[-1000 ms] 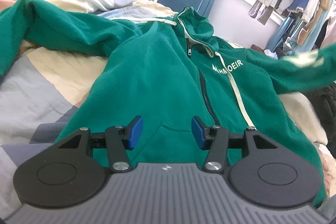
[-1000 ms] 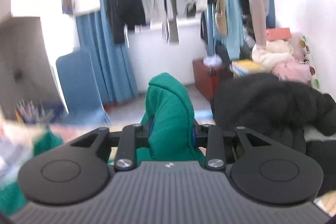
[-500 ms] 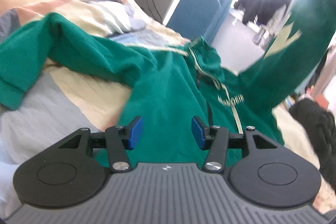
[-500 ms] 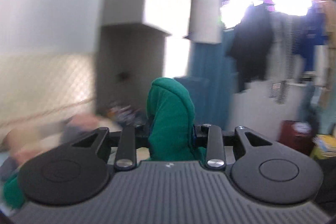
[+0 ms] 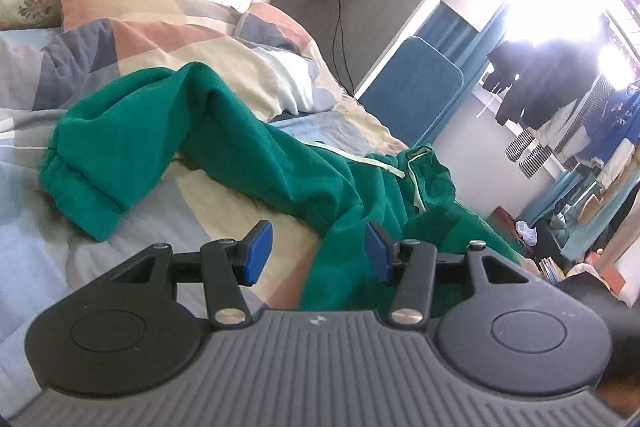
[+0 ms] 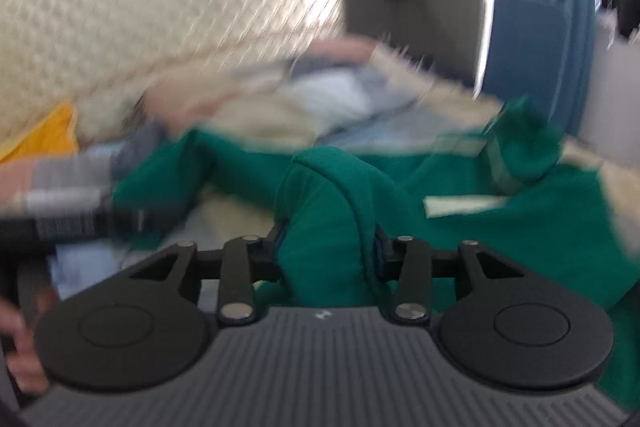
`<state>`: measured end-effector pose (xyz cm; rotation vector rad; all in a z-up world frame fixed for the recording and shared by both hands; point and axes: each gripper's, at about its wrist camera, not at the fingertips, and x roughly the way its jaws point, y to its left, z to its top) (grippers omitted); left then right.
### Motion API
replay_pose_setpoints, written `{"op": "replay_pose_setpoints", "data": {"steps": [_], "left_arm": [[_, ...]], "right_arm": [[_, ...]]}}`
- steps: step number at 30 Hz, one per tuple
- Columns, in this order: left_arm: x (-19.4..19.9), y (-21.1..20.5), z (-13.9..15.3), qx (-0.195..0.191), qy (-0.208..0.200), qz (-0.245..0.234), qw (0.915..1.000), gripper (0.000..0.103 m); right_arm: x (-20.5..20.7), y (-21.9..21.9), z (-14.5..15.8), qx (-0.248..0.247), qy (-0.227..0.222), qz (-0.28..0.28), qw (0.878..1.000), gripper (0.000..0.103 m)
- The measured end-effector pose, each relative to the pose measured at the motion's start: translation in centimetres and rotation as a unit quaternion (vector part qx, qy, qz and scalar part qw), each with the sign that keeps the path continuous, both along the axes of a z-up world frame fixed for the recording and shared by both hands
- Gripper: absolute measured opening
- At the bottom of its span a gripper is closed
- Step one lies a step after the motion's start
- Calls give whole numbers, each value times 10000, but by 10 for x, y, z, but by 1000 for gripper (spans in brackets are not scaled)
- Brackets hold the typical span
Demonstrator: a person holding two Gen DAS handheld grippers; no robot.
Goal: Fold large clothes
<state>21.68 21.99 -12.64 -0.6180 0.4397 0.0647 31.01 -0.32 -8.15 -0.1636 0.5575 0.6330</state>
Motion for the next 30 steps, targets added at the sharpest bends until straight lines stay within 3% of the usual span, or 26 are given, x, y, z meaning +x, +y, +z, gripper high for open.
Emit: {"op": "replay_pose_setpoints", "data": {"steps": [2,4,6,12,15,18,21,24,26,30], "left_arm": [[1,1,-1,0,2,-15,10000,57],[1,-1,-2,4,-10,-49,10000,57],[2,-4,-2,37,-33,-103,9999,57],[8,-25,-7,101,26,-452,9989,57],[13,-42,-12,217,90,-685,9974,57],[19,-58,-19,385,169,-863,9954,57],[26,-67,-27,504,266,-926,9941,57],[33,-74,-34,622,394,-932,9929,57],[38,-78,-38,685,512,-920,9921,57],[40,-85,-46,1010,668,-903,9885,57]], "right_arm": [[-2,5,-19,-14,234,49,9997,54],[-3,3,-26,33,399,151,9991,72],[-3,-4,-27,134,516,224,9983,78],[12,-54,-4,692,711,26,9951,78],[31,-98,0,927,612,-541,9923,78],[64,-157,-11,1446,856,-1539,9737,78],[94,-215,-32,2130,1201,-2595,9343,81],[113,-251,-56,2726,1560,-3061,8987,81],[124,-260,-69,2799,1718,-3150,8905,81],[143,-259,-92,2678,1813,-3072,8950,79]]}}
